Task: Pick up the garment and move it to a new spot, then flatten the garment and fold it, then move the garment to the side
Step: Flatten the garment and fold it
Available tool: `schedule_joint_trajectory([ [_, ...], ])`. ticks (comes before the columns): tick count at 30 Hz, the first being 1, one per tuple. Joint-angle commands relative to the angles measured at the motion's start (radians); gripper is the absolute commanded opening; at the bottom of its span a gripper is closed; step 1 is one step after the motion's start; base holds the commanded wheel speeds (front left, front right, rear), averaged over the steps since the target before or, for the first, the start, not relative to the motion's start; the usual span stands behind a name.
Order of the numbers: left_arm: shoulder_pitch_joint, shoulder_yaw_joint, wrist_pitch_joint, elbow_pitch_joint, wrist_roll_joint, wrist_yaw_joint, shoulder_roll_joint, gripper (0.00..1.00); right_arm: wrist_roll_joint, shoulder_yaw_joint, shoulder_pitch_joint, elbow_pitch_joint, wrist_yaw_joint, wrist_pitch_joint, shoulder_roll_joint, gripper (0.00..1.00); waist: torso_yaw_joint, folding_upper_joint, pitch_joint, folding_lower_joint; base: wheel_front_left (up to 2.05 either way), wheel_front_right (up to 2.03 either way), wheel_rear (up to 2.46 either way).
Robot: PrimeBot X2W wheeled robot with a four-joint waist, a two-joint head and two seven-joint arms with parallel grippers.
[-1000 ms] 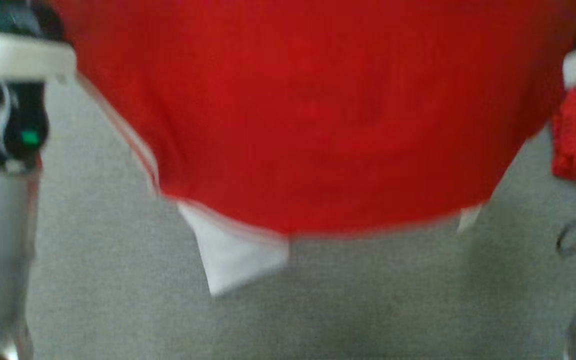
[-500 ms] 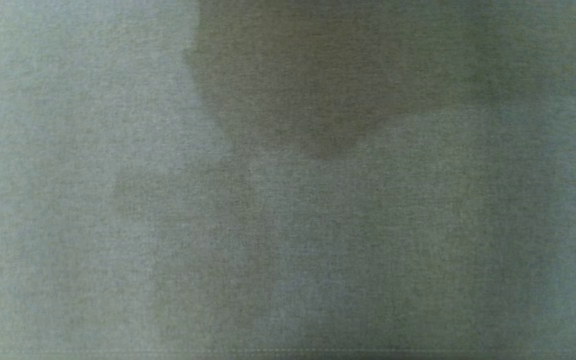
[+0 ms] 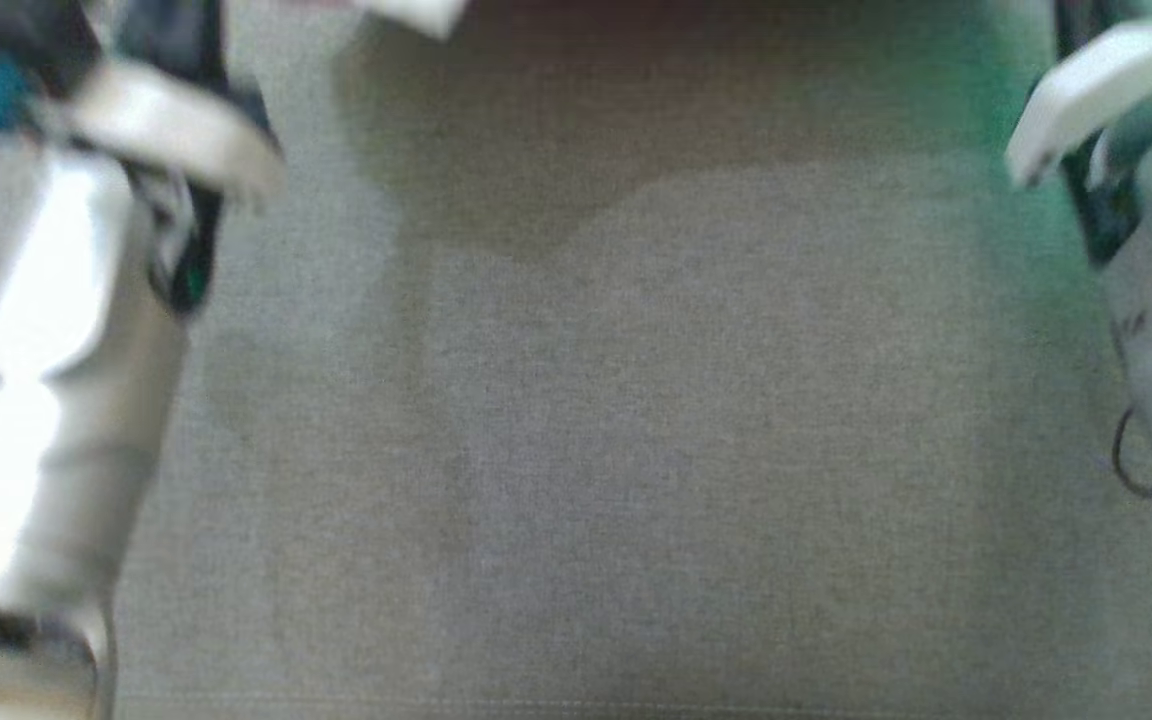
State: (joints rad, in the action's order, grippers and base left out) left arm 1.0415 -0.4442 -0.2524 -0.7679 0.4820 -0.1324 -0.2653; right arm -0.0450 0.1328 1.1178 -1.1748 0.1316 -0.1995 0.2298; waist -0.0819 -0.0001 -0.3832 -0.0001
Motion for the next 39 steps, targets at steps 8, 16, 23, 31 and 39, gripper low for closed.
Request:
schedule_joint_trajectory([
  [8,-0.294,-0.114,-0.009,0.134,0.012,0.002,-0.147,0.0,-0.105,0.167,-0.134,-0.051,-0.001,0.058,-0.014,0.0,-0.003,0.0001,0.148,0.0001,0.0,0.0,0.0],
  [16,-0.481,-0.246,0.056,0.227,0.069,0.002,-0.24,0.0,-0.287,0.349,-0.284,0.021,-0.001,0.191,0.029,0.0,-0.003,0.0001,0.28,0.0001,0.0,0.0,0.0],
  [23,-0.629,-0.313,0.188,0.403,0.15,0.002,-0.334,0.0,-0.499,0.491,-0.437,0.202,-0.001,0.337,0.134,0.0,-0.003,0.0001,0.366,0.0001,0.0,0.0,0.0],
  [31,-0.781,-0.331,0.311,0.61,0.23,0.038,-0.417,0.0,-0.679,0.534,-0.612,0.415,-0.001,0.437,0.253,0.0,-0.002,0.0001,0.413,0.0001,0.0,0.0,0.0],
  [39,-0.802,-0.302,0.336,0.742,0.245,0.101,-0.456,0.0,-0.729,0.459,-0.718,0.607,-0.001,0.483,0.323,0.0,0.003,0.0001,0.397,0.0001,0.0,0.0,0.0],
])
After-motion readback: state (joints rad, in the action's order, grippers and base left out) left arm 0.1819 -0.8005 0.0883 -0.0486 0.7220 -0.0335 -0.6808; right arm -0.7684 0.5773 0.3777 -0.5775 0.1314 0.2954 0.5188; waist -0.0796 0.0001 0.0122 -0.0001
